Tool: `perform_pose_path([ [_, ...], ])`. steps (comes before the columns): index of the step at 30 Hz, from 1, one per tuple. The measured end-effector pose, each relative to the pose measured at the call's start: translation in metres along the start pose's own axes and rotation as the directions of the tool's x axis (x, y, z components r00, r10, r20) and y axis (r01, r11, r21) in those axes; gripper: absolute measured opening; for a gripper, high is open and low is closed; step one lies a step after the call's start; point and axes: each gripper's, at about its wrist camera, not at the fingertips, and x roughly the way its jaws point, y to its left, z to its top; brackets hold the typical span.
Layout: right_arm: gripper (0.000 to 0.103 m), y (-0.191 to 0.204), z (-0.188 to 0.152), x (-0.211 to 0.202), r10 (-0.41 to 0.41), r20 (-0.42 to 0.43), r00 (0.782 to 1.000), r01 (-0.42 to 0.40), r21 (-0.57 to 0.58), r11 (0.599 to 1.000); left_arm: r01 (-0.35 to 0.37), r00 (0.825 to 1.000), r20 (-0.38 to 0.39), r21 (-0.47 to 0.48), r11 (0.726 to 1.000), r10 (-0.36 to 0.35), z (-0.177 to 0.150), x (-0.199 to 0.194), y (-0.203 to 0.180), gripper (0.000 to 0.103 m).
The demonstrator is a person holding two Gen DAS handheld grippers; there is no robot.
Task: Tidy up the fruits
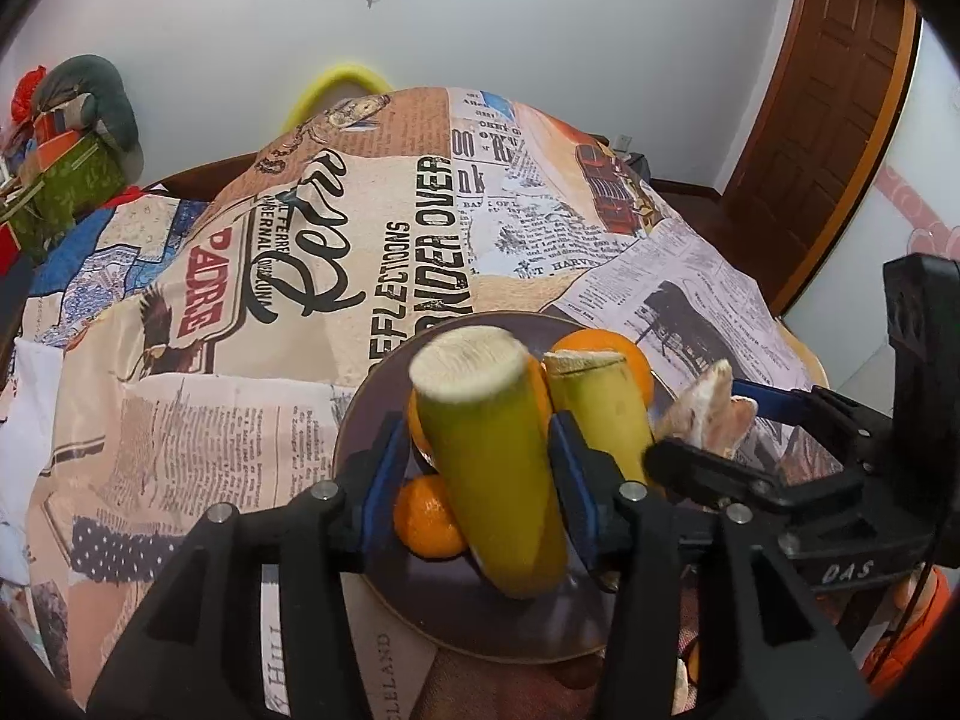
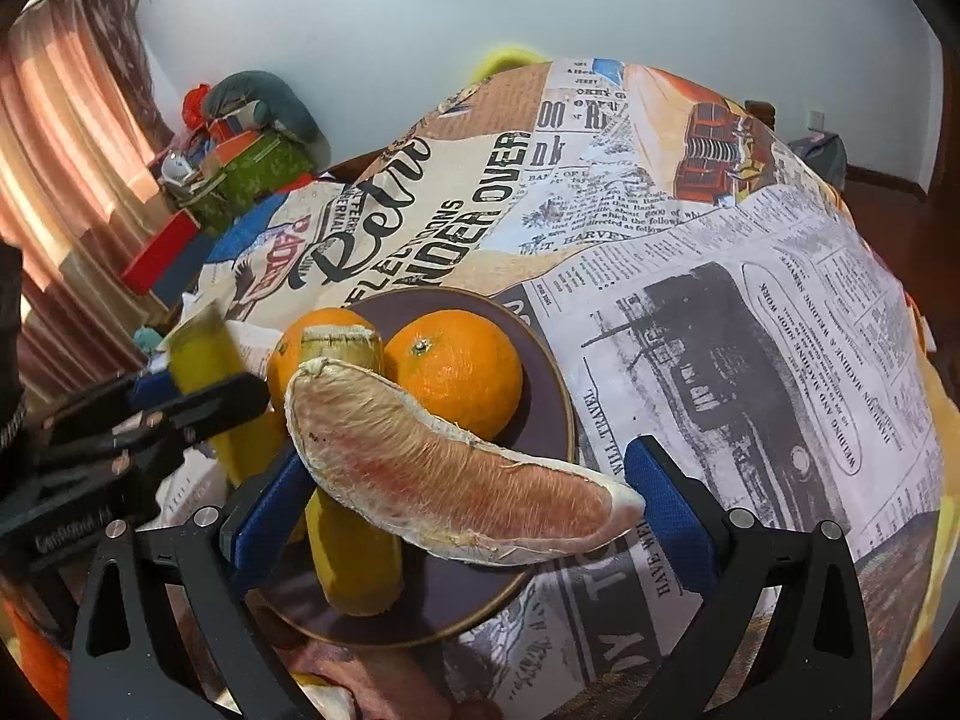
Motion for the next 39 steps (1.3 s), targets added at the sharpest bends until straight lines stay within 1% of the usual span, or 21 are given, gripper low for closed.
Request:
perform_pose_path([
  [3,0.102,0.003,0.0,-0.001,-0.01,-0.003,1.0,0.01,-0.026,1.0,-0.014,1.0,-0.008,0.0,1.0,0.014,0.004,0.002,0.003,0.049],
  [5,0.102,0.004,0.001,-0.001,-0.008,-0.006,1.0,0.008,-0.032,0.999,0.003,1.0,-0.013,-0.014,1.0,-0.003,0.005,0.0,0.006,0.049],
  [10,0.102,0.007,0.004,-0.001,0.005,-0.014,1.0,-0.006,-0.041,0.999,0.0,1.0,0.022,-0.015,1.0,0.001,0.006,-0.016,0.01,0.05],
  [12,0.102,0.008,0.005,-0.001,0.015,-0.017,1.0,-0.016,-0.043,0.999,-0.004,0.999,0.039,-0.011,1.0,0.005,0.007,-0.023,0.011,0.057],
  [14,0.103,0.011,0.005,-0.001,0.022,-0.02,1.0,-0.023,-0.047,0.999,-0.016,0.998,0.059,-0.007,1.0,0.016,0.006,-0.029,0.012,0.06],
  [17,0.103,0.015,0.005,0.0,0.011,-0.017,1.0,-0.012,-0.063,0.998,-0.025,0.997,0.075,-0.015,1.0,0.026,0.005,-0.036,0.017,0.062],
  [21,0.103,0.017,0.005,0.006,0.018,-0.05,0.999,-0.022,-0.063,0.998,-0.036,0.997,0.067,-0.032,0.999,0.038,0.001,-0.038,0.025,0.062],
  [29,0.103,0.015,0.003,0.006,0.037,-0.078,0.996,-0.04,-0.042,0.998,-0.032,0.998,0.043,-0.056,0.998,0.034,-0.009,-0.036,0.032,0.062],
  [34,0.103,0.024,-0.002,0.0,0.028,-0.092,0.995,-0.037,-0.096,0.995,-0.029,0.999,0.04,-0.059,0.998,0.031,-0.013,-0.037,0.031,0.062],
  [39,0.103,0.039,0.002,-0.007,0.018,-0.063,0.998,-0.027,-0.147,0.989,-0.027,0.998,0.047,-0.066,0.997,0.03,-0.015,-0.043,0.032,0.062],
])
